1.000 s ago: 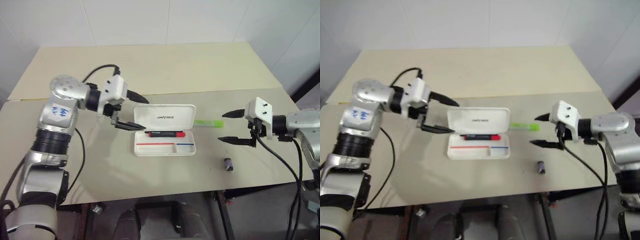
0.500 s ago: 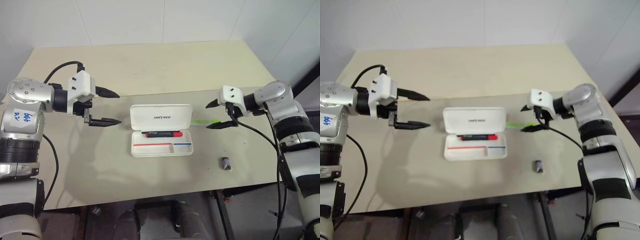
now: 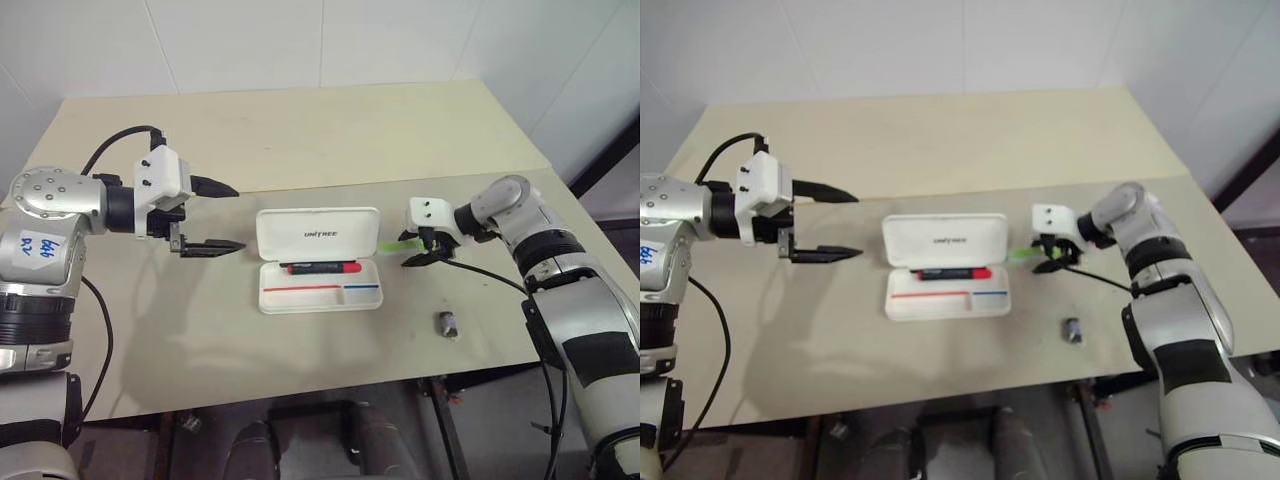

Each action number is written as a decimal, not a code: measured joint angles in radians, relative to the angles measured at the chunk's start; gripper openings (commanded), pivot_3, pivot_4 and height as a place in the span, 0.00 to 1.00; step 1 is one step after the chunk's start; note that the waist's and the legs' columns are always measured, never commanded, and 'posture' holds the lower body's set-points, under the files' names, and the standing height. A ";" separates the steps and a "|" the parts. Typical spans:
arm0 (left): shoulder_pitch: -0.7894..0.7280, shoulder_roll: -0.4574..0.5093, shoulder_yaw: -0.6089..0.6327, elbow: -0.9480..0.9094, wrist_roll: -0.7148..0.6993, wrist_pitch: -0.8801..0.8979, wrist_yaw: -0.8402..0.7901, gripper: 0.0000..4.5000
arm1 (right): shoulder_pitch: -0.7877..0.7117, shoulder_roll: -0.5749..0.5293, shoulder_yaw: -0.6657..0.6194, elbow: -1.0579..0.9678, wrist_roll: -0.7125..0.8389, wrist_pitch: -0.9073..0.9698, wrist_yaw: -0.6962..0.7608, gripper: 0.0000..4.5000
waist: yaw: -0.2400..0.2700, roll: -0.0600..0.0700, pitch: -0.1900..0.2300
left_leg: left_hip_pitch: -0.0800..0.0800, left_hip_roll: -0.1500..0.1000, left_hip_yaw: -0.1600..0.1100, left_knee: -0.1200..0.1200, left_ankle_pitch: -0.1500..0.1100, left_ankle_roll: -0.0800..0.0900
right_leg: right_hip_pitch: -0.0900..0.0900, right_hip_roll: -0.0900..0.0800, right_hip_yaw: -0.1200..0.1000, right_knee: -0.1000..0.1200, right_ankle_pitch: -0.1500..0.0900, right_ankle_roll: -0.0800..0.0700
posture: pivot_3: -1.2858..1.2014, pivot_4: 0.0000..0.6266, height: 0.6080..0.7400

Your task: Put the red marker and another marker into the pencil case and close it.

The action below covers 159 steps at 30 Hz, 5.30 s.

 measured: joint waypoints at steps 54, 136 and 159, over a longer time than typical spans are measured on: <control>0.089 -0.090 -0.089 0.150 0.049 -0.182 -0.039 1.00 | 0.390 0.057 0.171 -1.406 0.365 0.978 -0.149 0.24 | 0.022 -0.001 -0.001 | -0.005 0.000 0.000 -0.001 0.000 0.000 | -0.009 0.000 0.000 0.004 -0.003 -0.005 | 0.52 0.24 1.00; 0.033 -0.241 -0.168 0.075 0.007 -0.108 -0.044 1.00 | 1.044 -0.177 -0.758 -1.802 1.138 1.919 -1.075 0.97 | 0.045 -0.005 0.000 | -0.002 0.000 -0.013 -0.004 -0.002 0.002 | 0.004 0.011 0.008 -0.025 0.001 -0.017 | 0.52 0.24 1.00; 0.068 -0.198 -0.127 0.035 0.007 -0.094 -0.004 1.00 | 0.891 -0.379 -0.419 -1.794 1.412 1.843 -1.351 0.25 | 0.025 -0.008 -0.002 | -0.002 0.001 -0.012 -0.007 -0.005 0.006 | 0.005 0.012 0.008 -0.032 0.001 -0.017 | 0.52 0.24 1.00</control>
